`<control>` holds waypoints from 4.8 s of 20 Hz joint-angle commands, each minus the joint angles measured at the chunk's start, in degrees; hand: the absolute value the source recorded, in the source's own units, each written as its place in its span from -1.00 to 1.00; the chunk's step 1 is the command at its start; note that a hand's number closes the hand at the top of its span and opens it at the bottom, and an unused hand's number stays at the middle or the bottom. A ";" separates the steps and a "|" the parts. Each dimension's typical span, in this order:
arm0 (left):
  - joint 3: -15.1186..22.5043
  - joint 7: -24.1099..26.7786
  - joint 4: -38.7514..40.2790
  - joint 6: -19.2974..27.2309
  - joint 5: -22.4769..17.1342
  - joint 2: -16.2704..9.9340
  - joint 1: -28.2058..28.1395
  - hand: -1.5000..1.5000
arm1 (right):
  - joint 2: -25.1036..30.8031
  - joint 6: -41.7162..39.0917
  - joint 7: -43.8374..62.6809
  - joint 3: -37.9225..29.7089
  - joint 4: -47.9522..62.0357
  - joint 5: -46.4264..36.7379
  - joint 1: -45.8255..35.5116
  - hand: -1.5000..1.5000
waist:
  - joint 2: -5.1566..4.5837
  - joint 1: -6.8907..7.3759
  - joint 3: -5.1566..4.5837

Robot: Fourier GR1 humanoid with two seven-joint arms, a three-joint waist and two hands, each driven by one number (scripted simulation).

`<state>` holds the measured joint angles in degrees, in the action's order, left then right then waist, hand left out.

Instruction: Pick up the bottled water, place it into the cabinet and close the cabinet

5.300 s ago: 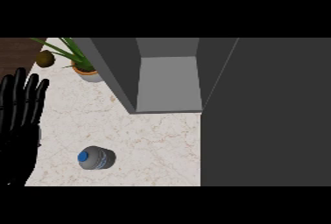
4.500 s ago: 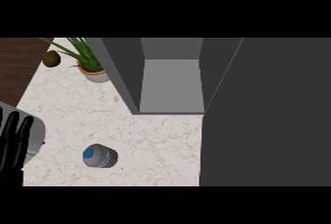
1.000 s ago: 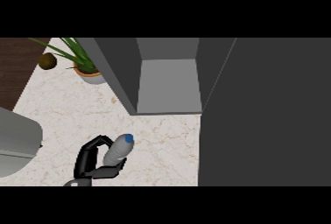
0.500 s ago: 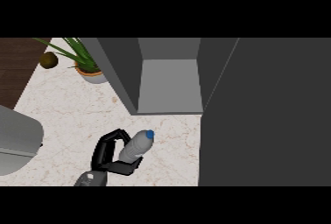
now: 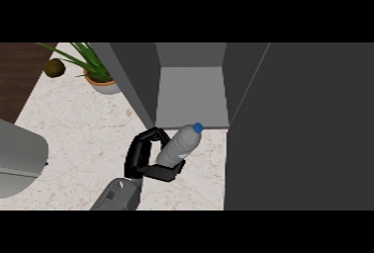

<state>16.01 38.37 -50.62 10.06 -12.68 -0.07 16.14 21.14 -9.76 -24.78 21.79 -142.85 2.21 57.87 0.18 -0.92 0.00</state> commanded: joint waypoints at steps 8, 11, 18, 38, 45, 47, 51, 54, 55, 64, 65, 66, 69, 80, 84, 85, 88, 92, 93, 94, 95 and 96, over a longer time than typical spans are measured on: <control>8.01 -13.22 1.69 15.71 -10.11 0.07 17.31 1.00 | 2.04 -2.57 -1.64 -5.44 -6.55 6.81 4.73 -1.00 | -0.28 -1.55 -0.02; 7.37 -16.52 4.79 18.60 -11.52 0.07 23.89 1.00 | 0.41 -2.65 -3.70 -2.51 -4.42 4.15 5.55 -1.00 | -0.30 -1.91 -0.02; 4.56 -17.05 14.48 18.17 -18.60 0.07 31.40 1.00 | 1.19 -4.85 -4.46 -7.08 -0.92 6.93 2.64 -1.00 | -0.80 -1.92 -0.02; 4.11 -16.03 41.80 39.38 -9.33 -0.68 48.86 -1.00 | 1.48 -9.39 -6.59 -11.56 -1.66 10.29 3.52 -1.00 | -2.00 -3.95 -0.04; -4.15 -2.50 31.52 31.24 -15.89 -0.74 47.16 1.00 | 0.98 -9.83 -5.94 -10.34 -1.19 8.18 3.28 -1.00 | -1.77 -2.37 -0.22; -5.39 0.36 28.49 25.45 -17.33 0.03 46.26 1.00 | -0.11 -9.70 -6.27 -8.03 -1.67 6.86 4.61 -1.00 | -1.13 -1.97 -0.22; -5.89 2.32 28.92 17.23 -19.53 0.06 46.03 1.00 | 0.31 -9.72 -4.11 -7.60 -3.90 6.49 3.40 -1.00 | -1.45 -2.52 -0.16; -3.41 0.75 26.96 17.66 -22.09 0.07 44.70 1.00 | 1.20 -10.55 -3.95 -8.20 -6.61 7.55 6.36 -1.00 | -0.68 -2.76 -0.08; -2.91 2.92 27.56 16.39 -22.21 0.07 44.39 1.00 | 0.51 -9.53 -2.21 -7.61 -5.67 7.36 3.56 -1.00 | -1.01 -2.53 -0.09; 5.50 -3.54 12.67 6.19 -28.79 0.07 34.64 1.00 | 0.44 -9.85 -4.89 -8.62 -4.40 5.19 5.53 -1.00 | 0.16 -0.24 -0.06; 10.31 -2.48 8.64 7.38 -31.87 0.07 30.93 1.00 | -0.45 -8.54 -1.58 -4.71 -6.10 2.91 3.94 -1.00 | -0.03 -0.86 -0.14; 11.35 -3.13 5.89 5.56 -32.43 0.07 28.98 -1.00 | -0.58 -8.85 -3.65 -4.90 -5.02 2.04 5.03 -1.00 | 0.38 -0.59 -0.12; 17.35 -4.89 -1.83 8.22 -33.73 0.07 22.89 -1.00 | -1.26 -7.38 -1.69 -2.79 -6.76 0.29 5.42 -1.00 | 0.53 0.47 -0.11; 27.14 -1.70 -28.29 11.74 -28.78 -8.83 -6.78 -1.00 | -1.60 -4.17 -2.94 -0.65 -8.65 -2.54 7.75 -1.00 | 0.75 3.29 -0.13; 25.89 0.68 -36.68 10.74 -29.30 -16.09 -15.75 -1.00 | 2.23 -6.37 -2.40 0.35 -6.98 -5.01 6.96 -1.00 | 0.46 3.01 -0.10; 25.81 0.91 -38.81 9.44 -30.14 -16.41 -16.64 -1.00 | 4.06 -7.52 -1.42 1.55 -8.41 -6.40 7.10 1.00 | 0.46 3.03 -0.16; 25.64 2.10 -40.64 7.05 -29.81 -21.02 -20.05 -1.00 | 8.86 -10.80 -1.57 2.68 -9.58 -10.41 4.60 1.00 | 0.74 3.40 -0.29; 24.39 4.22 -43.85 2.77 -30.15 -27.36 -24.47 -1.00 | 14.17 -14.22 -0.76 3.16 -10.30 -13.32 -0.34 1.00 | 0.93 4.10 -0.45; 23.61 5.03 -45.01 1.18 -30.69 -28.94 -25.54 -1.00 | 14.49 -14.19 0.20 3.49 -9.98 -13.56 -2.04 1.00 | 0.74 4.34 -0.45; 22.95 5.76 -46.40 1.70 -30.54 -30.36 -27.32 -1.00 | 14.49 -13.83 0.81 4.49 -11.68 -13.40 -2.41 1.00 | 0.87 4.25 -0.45; 23.11 6.95 -46.59 -0.06 -30.80 -31.15 -28.86 -1.00 | 14.33 -13.69 1.62 5.82 -11.22 -14.04 -4.20 1.00 | 0.74 4.30 -0.49; 20.59 7.65 -47.09 -1.06 -31.64 -33.87 -29.74 -1.00 | 14.73 -13.42 2.36 5.08 -11.37 -13.42 -5.42 1.00 | 0.65 4.66 -0.50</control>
<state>39.24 43.34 -94.99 12.18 -43.39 -28.37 -9.06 33.06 -23.06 -27.37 27.32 -143.18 -1.60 55.34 0.97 3.27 -0.43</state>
